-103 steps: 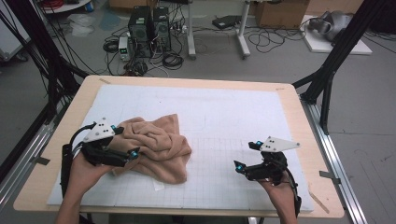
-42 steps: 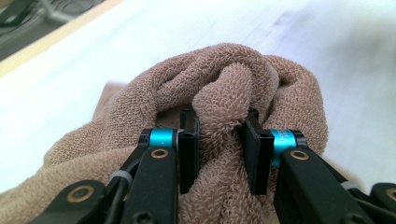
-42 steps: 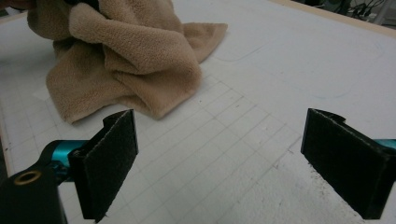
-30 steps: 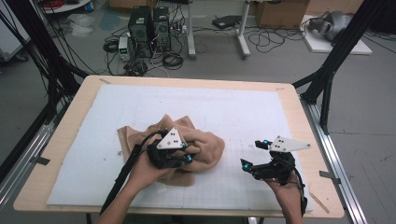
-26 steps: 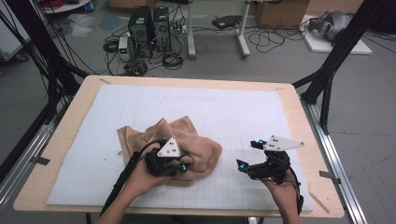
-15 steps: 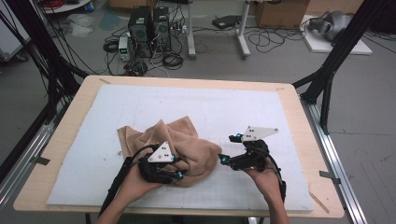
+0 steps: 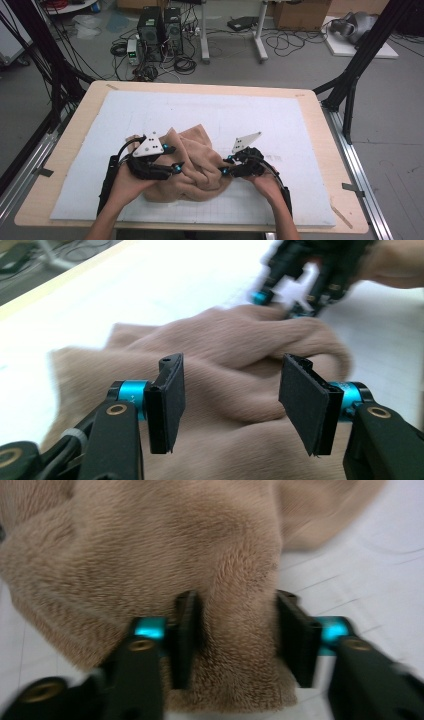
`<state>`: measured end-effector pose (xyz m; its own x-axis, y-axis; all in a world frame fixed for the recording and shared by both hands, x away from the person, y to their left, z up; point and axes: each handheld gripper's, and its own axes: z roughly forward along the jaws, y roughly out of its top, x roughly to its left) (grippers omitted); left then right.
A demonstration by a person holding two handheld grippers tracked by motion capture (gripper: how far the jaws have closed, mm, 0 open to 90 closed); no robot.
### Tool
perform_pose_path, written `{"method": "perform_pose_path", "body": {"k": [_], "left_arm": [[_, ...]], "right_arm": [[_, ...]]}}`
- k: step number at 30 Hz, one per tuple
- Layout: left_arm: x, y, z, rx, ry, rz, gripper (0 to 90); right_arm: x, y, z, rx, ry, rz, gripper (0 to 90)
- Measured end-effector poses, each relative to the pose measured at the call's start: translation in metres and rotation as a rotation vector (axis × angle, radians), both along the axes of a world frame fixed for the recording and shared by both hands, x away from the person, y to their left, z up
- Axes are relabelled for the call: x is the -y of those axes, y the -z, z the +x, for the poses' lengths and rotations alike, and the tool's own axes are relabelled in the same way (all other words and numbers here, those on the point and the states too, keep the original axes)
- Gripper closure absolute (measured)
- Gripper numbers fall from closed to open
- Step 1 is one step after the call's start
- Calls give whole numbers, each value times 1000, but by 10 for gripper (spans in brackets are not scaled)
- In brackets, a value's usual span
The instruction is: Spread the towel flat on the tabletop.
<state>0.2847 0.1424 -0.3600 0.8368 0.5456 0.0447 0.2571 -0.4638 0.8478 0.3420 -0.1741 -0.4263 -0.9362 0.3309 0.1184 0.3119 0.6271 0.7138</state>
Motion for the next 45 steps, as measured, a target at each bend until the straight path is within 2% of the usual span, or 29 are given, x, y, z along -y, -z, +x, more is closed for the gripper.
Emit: {"method": "perform_pose_path", "body": {"k": [1, 3, 5, 6, 7, 8, 9, 10, 11, 12, 14, 17, 21, 22, 23, 24, 26, 29, 30, 32, 34, 37, 38, 39, 41, 42, 45], "left_arm": [[-1, 1, 3, -6, -10, 8, 442], [-1, 6, 8, -12, -35, 35, 444], [1, 12, 13, -28, -54, 62, 449], [4, 20, 18, -50, -64, 101, 458], [4, 20, 18, -50, -64, 101, 466], [6, 22, 19, -55, -65, 129, 466], [9, 25, 20, -61, -65, 138, 485], [10, 27, 21, -68, -62, 142, 489], [12, 29, 22, -71, -62, 139, 489], [13, 31, 22, -75, -59, 132, 504], [17, 35, 23, -85, -48, 142, 517], [21, 40, 22, -106, -28, 144, 535], [22, 46, 16, -109, 1, 175, 657], [21, 47, 14, -101, 12, 182, 762], [19, 49, 12, -92, 22, 180, 849], [17, 51, 9, -84, 24, 180, 849], [11, 55, 7, -101, 31, 161, 882], [2, 55, 3, -114, 38, 143, 888], [0, 54, 1, -118, 38, 137, 889], [-5, 52, -2, -127, 41, 135, 889], [-9, 48, -7, -125, 44, 125, 889], [-16, 37, -12, -111, 44, 96, 887], [-18, 32, -11, -107, 42, 88, 857], [-20, 28, -10, -104, 35, 73, 790], [-22, 18, -7, -87, 28, 59, 770], [-21, 14, -4, -78, 22, 52, 716], [-15, 5, 10, -62, 7, 40, 679]], "right_arm": [[0, 0, 0, 0, 0, 0, 710], [3, -5, -3, 10, -16, -13, 787], [6, -7, -4, -3, -13, 0, 809], [15, -11, -7, -12, 5, 0, 819], [15, -11, -7, -12, 5, 0, 819], [21, -13, -9, -6, 9, -6, 822], [35, -18, -14, 1, 28, 3, 824], [43, -22, -17, 6, 43, 11, 824], [43, -22, -17, 6, 43, 11, 824], [58, -30, -23, 24, 62, 29, 824], [71, -39, -31, 43, 85, 28, 824], [81, -46, -39, 59, 98, 22, 824], [87, -49, -55, 71, 95, -10, 824], [86, -43, -61, 63, 90, -35, 824], [85, -39, -63, 55, 90, -39, 824], [85, -39, -63, 55, 90, -39, 824], [83, -30, -64, 37, 85, -55, 824], [81, -24, -65, 22, 74, -35, 801], [82, -26, -65, 29, 75, -16, 743], [83, -30, -65, 32, 77, -4, 721], [85, -42, -62, 69, 97, 19, 630], [84, -51, -58, 88, 102, 28, 607], [84, -55, -56, 100, 109, 35, 575], [84, -62, -50, 115, 120, 63, 556], [83, -65, -47, 121, 125, 76, 553], [78, -69, -40, 127, 127, 86, 543], [70, -69, -32, 127, 123, 79, 534]]}}
